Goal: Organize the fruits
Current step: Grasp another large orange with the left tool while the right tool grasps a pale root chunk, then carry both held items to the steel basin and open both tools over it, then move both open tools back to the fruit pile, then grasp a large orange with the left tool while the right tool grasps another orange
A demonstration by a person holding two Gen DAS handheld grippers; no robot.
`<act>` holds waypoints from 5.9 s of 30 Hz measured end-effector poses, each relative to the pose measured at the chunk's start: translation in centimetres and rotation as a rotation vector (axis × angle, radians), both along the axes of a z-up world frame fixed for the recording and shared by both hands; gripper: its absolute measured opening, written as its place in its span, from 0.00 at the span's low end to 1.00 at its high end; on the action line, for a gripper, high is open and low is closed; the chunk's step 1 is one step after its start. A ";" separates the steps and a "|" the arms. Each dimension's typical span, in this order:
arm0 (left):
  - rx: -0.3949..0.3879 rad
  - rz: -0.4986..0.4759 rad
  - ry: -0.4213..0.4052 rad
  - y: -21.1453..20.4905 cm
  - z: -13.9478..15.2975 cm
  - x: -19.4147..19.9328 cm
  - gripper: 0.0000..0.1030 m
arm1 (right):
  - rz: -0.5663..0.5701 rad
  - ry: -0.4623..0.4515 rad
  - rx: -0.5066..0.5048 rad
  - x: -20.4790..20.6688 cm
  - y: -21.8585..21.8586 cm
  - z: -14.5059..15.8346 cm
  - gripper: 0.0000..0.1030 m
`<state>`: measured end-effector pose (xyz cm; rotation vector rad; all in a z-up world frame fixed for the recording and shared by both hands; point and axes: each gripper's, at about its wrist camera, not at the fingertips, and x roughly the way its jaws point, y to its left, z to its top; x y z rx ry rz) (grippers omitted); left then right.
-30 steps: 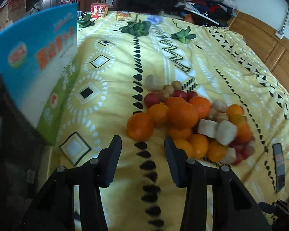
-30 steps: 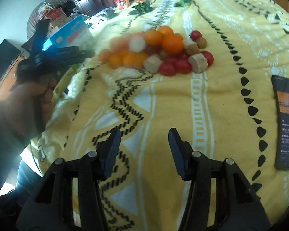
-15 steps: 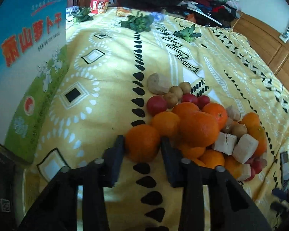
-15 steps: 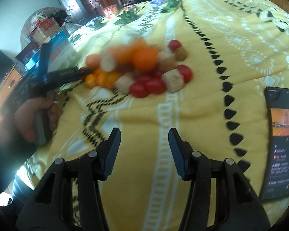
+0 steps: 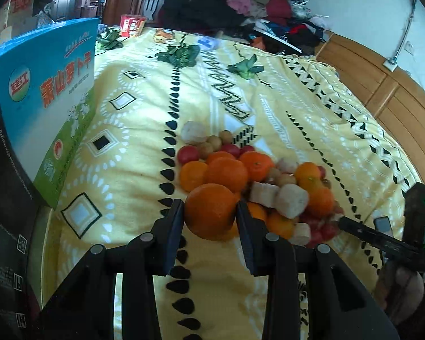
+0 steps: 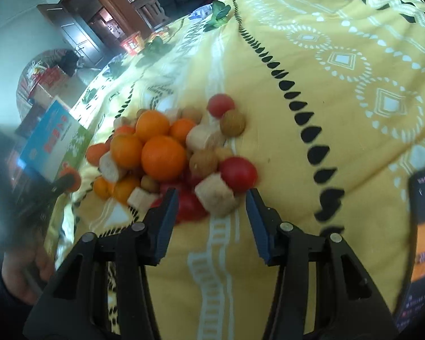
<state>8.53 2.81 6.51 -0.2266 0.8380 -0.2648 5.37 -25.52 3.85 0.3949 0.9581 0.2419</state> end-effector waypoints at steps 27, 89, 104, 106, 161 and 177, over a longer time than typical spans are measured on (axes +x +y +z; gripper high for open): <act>-0.032 -0.070 -0.088 -0.2 6.2 -6.5 0.37 | 0.038 -0.155 -0.033 -5.5 1.3 6.8 0.31; -0.073 0.655 -0.077 36.3 9.3 -25.7 0.69 | 0.876 -0.283 0.024 -14.7 43.4 15.7 0.40; -0.049 0.008 -0.262 9.4 16.5 -18.9 0.69 | 0.398 -0.115 -0.045 -15.2 19.5 9.1 0.47; -0.053 -0.044 -0.219 6.3 14.9 -17.3 0.69 | 0.345 -0.098 -0.044 -15.0 16.9 8.1 0.47; -0.012 -0.128 0.032 -1.0 1.2 -2.6 0.38 | 0.229 -0.089 -0.220 1.9 5.6 1.8 0.47; -0.029 -0.135 -0.006 -1.3 3.3 -3.7 0.38 | 0.224 -0.140 -0.261 1.9 6.3 2.9 0.42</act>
